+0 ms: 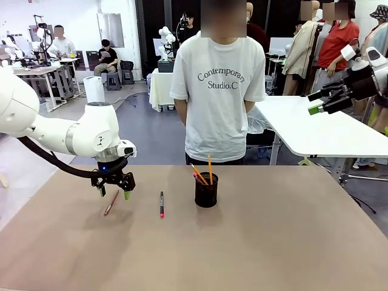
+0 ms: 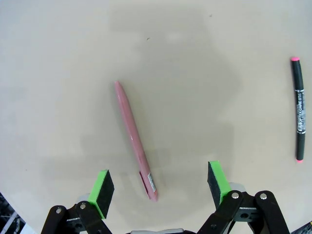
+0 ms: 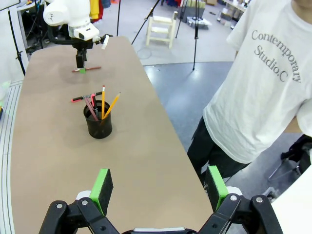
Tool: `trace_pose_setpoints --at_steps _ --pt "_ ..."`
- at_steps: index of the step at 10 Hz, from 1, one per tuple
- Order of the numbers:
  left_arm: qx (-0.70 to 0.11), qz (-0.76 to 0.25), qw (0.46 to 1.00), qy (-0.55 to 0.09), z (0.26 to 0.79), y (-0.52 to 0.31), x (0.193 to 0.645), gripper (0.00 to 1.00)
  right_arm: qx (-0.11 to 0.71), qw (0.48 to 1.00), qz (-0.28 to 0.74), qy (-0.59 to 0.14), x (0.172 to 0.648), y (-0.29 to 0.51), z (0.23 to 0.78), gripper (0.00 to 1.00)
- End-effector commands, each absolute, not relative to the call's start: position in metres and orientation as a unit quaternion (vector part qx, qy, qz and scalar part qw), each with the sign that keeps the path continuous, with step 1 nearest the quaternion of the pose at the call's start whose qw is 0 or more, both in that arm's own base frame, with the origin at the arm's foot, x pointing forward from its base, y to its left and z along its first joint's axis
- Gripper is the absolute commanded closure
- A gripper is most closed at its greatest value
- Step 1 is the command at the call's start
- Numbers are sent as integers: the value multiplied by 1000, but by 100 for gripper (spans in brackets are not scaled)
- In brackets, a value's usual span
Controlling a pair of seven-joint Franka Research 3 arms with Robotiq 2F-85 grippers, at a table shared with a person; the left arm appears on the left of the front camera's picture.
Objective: Place the pens into the pen holder.
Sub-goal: Pick up a writing instrument from the table and place it into the Pen holder.
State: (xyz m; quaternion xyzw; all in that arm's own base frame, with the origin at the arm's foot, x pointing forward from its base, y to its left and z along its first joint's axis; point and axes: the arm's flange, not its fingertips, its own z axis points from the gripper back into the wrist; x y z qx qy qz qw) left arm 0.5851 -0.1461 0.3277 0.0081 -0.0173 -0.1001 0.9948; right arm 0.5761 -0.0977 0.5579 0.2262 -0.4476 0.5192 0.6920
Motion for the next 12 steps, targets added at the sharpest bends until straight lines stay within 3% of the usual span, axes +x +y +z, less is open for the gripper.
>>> trace_pose_setpoints --at_steps 1,5,6,10,12 --pt "22 -84 996 -24 323 -144 600 0 229 700 517 -437 577 -95 562 0" --pt "23 -66 997 -34 320 -145 615 2 229 700 517 -437 577 -95 562 0" --pt "26 -65 997 -32 318 -145 617 16 229 700 517 -437 577 -95 562 0" --pt "33 -59 997 -25 312 -142 619 95 229 700 517 -437 577 -95 562 0" --pt "33 -57 998 -22 307 -140 620 100 229 700 517 -437 577 -95 562 0"
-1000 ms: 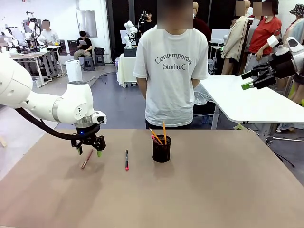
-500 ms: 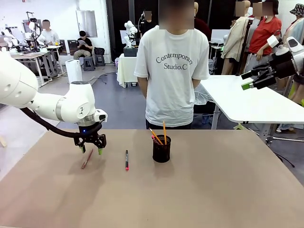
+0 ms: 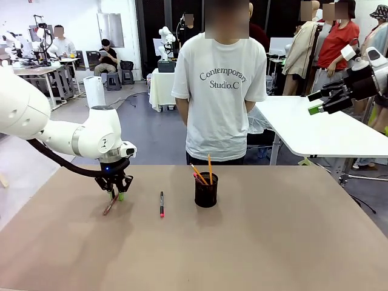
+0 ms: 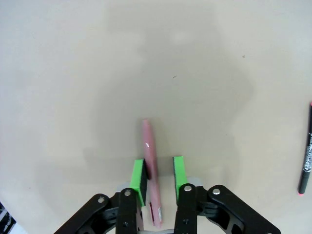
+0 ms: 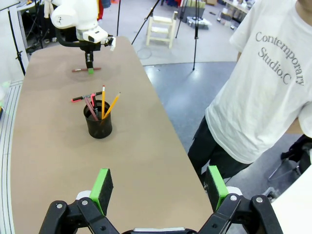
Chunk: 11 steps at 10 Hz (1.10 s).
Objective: Place the pens into the pen holder.
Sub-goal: Pick up a writing instrument from the table and place it into the Pen holder.
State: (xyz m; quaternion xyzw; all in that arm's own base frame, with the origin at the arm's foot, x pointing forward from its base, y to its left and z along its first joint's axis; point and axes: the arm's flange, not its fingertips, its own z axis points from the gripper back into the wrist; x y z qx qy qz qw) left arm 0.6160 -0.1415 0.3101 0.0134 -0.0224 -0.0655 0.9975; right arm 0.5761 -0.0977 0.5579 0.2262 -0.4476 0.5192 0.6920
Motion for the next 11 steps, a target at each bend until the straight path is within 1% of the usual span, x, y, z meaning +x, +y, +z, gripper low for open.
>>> trace_pose_setpoints --at_steps 1,5,7,8,9,10,11 --pt "32 -53 998 -20 307 -140 620 100 229 700 517 -437 577 -95 562 0" --pt "26 -48 999 -2 306 -136 619 100 229 700 517 -437 577 -95 562 0" --pt "2 -49 999 3 322 -133 612 100 229 700 517 -437 577 -95 562 0" --pt "-20 -57 998 0 334 -129 607 100 229 700 517 -437 577 -95 562 0" --pt "-62 -74 995 -4 352 -121 601 100 229 700 517 -437 577 -95 562 0" --pt "-115 -127 985 -17 372 -115 594 100 229 700 517 -437 577 -95 562 0" --pt "-144 -170 974 -29 393 -111 587 100 229 700 517 -437 577 -95 562 0"
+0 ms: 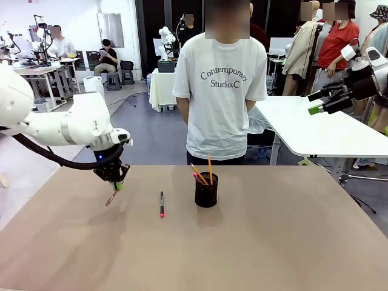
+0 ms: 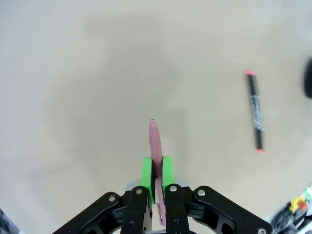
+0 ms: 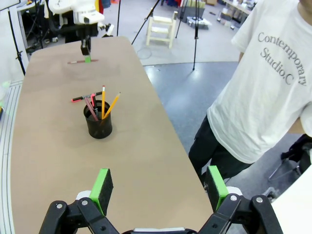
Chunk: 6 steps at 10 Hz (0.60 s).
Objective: Place the pens into the pen holder.
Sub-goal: Pick up a writing instrument from the table and place it into the Pen holder.
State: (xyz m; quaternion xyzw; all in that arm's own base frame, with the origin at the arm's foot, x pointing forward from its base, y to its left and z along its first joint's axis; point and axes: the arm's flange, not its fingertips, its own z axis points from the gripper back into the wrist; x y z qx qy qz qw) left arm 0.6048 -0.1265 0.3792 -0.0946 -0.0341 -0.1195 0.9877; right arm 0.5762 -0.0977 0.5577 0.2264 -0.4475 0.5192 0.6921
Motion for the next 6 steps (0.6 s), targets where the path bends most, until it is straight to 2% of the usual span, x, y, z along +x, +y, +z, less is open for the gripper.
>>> trace_pose_setpoints --at_steps 1,4,5,6 --pt "-176 -221 958 -46 412 -111 576 100 229 700 517 -437 577 -95 562 0" --pt "-302 -361 876 -108 457 -129 560 100 229 700 517 -437 577 -95 562 0" --pt "-329 -362 861 -142 462 -149 555 100 229 700 517 -437 577 -95 562 0" --pt "-336 -325 859 -207 464 -166 551 100 229 700 517 -437 577 -95 562 0"
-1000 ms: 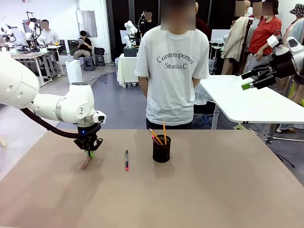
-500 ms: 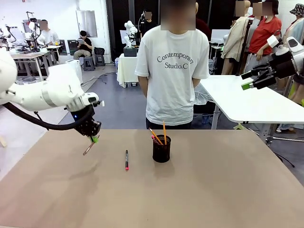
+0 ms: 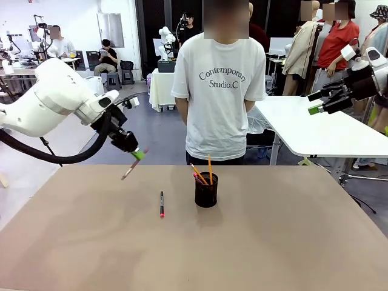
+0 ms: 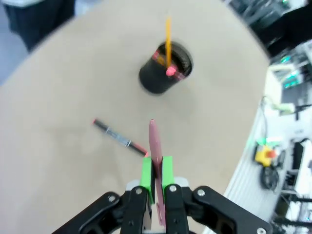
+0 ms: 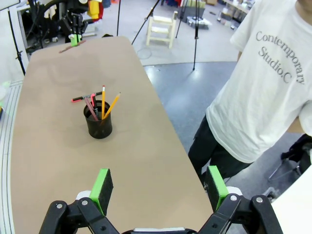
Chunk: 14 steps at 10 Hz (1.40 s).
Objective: Place the pens into the pen holder.
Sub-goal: Pick up a writing instrument from the table and place it into the Pen holder.
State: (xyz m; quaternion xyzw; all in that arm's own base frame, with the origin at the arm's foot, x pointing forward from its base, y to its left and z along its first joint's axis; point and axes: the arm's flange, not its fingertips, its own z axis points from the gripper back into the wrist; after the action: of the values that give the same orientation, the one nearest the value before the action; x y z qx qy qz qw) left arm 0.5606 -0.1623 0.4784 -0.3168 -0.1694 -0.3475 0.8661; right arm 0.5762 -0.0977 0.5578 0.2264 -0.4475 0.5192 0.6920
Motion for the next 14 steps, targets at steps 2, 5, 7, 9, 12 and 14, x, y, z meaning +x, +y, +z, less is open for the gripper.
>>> trace_pose_setpoints --at_steps 2,5,7,9,12,14 --pt "-339 -327 820 -326 467 -189 530 100 229 700 517 -437 577 -95 562 0" --pt "-347 -306 831 -308 480 -197 544 100 229 700 517 -437 577 -95 562 0" --pt "-347 -306 831 -308 480 -197 544 100 229 700 517 -437 577 -95 562 0" --pt "-372 -305 784 -393 474 -223 535 100 229 700 517 -437 577 -95 562 0" --pt "-380 -359 724 -450 459 -273 544 100 229 700 517 -437 577 -95 562 0" --pt "-374 -416 681 -473 444 -303 555 100 229 700 517 -437 577 -95 562 0"
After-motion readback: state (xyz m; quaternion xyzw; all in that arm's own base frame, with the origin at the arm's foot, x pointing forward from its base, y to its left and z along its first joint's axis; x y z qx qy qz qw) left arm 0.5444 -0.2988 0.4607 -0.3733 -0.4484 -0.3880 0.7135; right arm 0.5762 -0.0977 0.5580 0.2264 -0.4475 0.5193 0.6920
